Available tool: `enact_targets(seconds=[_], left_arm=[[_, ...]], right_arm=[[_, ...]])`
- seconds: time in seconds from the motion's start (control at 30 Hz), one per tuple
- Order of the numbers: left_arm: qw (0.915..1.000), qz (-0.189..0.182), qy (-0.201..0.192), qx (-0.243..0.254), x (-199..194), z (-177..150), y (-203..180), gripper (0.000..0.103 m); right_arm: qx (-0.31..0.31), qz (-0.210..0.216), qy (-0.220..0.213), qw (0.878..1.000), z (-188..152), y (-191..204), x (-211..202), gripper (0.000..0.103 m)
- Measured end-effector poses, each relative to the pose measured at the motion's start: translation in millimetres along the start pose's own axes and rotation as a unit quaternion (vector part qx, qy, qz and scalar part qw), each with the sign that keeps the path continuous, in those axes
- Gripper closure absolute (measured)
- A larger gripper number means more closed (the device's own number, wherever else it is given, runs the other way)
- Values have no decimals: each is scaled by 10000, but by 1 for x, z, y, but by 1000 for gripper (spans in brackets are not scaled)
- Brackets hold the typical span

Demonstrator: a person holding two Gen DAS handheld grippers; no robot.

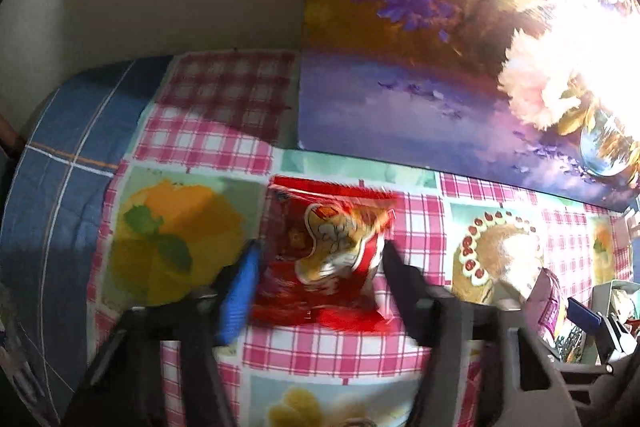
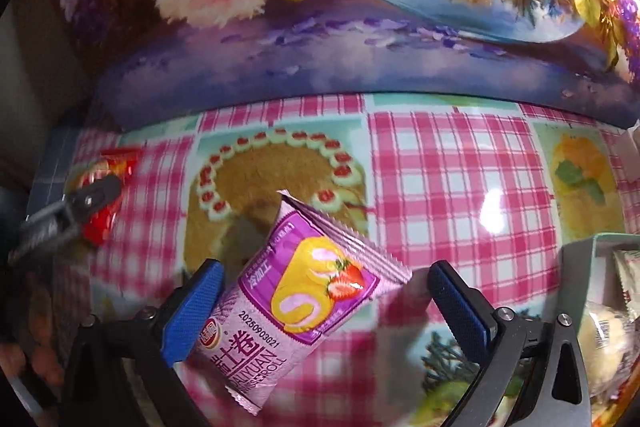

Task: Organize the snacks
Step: 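Grasp the purple Swiss roll bag with the right gripper while the left grasps the red candy bag, then carry the purple bag and red candy bag over the white tray with both grippers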

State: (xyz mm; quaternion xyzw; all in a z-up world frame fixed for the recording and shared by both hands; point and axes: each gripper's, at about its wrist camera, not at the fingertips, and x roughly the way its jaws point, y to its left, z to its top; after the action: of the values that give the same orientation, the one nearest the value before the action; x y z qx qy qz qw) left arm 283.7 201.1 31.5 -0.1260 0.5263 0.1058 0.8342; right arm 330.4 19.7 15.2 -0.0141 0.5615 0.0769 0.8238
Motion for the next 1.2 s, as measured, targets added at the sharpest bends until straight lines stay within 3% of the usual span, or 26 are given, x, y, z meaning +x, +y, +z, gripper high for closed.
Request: enact_targets(seconds=[0.1, 0.27, 0.63, 0.77, 1.2], left_arm=[[10000, 60, -11, 62, -3, -5, -5, 49], [9984, 522, 146, 147, -9, -21, -18, 49], [9988, 222, 112, -416, -40, -94, -35, 49], [9973, 180, 88, -703, -53, -122, -39, 50], [9963, 57, 238, -824, -84, -168, -71, 49]], right_arm=[[-142, -6, -47, 9999, -8, -2, -4, 16], [-365, -4, -9, 9993, -22, -5, -7, 20], [-584, 116, -68, 9982, -70, -29, -14, 29], [-627, 228, -161, 9976, -93, -34, -25, 45], [-470, 510, -380, 9969, -163, -61, -69, 51]])
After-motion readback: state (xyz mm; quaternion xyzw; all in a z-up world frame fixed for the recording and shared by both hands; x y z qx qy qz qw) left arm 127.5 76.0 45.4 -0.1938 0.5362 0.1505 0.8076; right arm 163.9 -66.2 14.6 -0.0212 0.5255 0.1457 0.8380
